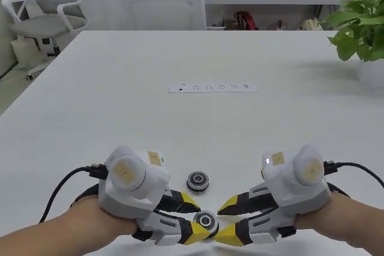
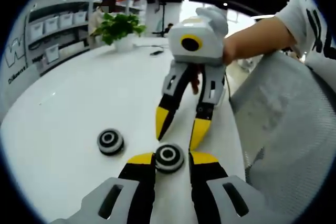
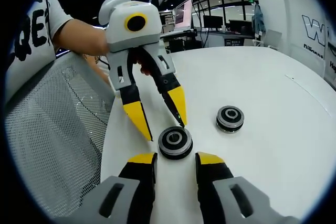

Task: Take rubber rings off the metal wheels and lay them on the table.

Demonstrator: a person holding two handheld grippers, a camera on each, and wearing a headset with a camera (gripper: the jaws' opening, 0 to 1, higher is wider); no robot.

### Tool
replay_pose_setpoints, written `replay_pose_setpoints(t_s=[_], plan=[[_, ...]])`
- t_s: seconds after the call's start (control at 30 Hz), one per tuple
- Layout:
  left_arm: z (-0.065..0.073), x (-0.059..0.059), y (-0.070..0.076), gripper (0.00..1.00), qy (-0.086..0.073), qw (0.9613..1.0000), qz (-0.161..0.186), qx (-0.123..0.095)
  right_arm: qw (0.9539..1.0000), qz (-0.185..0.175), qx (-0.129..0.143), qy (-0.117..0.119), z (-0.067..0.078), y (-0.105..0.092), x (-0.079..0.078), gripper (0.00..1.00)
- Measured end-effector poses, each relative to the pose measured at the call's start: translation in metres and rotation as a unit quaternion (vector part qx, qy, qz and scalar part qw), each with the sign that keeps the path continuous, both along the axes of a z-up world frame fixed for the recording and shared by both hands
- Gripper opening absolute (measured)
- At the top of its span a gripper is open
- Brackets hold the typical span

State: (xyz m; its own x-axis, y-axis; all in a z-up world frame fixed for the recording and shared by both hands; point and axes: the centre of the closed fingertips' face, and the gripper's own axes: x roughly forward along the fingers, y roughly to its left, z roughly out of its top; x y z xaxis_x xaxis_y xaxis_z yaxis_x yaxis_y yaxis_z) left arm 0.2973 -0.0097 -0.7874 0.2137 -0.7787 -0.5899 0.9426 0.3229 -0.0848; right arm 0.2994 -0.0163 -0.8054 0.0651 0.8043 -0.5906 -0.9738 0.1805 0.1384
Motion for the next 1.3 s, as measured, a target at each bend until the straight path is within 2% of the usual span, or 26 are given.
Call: replay_pose_setpoints(t_s=[0.3,0.33,0.37,0.5,0.57,0.8,1.07,1.17,1.3], plan=[[-0.0063,0.0008,-0.0045,0.21,0.0,1.0,0.003,0.006,1.0,-0.001,0.002,0.0,0.0007,0.0006,-0.0002,0.26],[-0.0068,0.0015,-0.0052,0.2,-0.011,0.9999,-0.001,0.007,1.0,0.0,0.002,0.0,0.0008,0.0007,-0.0001,0.26],[-0.0074,0.0007,-0.0049,0.2,-0.011,0.9999,0.001,0.009,1.0,-0.001,0.002,-0.001,0.0009,0.0006,0.0001,0.26],[-0.0068,0.0026,-0.0048,0.17,-0.032,0.9993,-0.003,0.018,1.0,-0.004,0.004,0.0,0.0013,0.0005,0.0014,0.25],[-0.0075,0.003,-0.0041,0.17,-0.033,0.9993,-0.002,0.019,0.9999,-0.007,0.008,0.002,0.0016,0.0016,0.0015,0.25],[-0.0061,0.0045,-0.0033,0.14,-0.05,0.9986,-0.002,0.021,0.9999,-0.006,0.006,0.011,-0.0026,0.0026,-0.0017,0.24],[-0.0055,0.0036,-0.0026,0.14,-0.049,0.9986,0.003,0.018,0.9994,-0.026,0.014,0.019,-0.003,0.0041,0.0039,0.23],[-0.0053,0.0034,-0.0022,0.14,-0.05,0.9986,0.004,0.017,0.9993,-0.025,0.015,0.025,-0.0045,0.0041,0.0012,0.21],[-0.0051,0.0031,-0.0018,0.14,-0.051,0.9985,0.006,0.015,0.9994,-0.023,0.014,0.021,-0.004,0.0038,0.0012,0.2]])
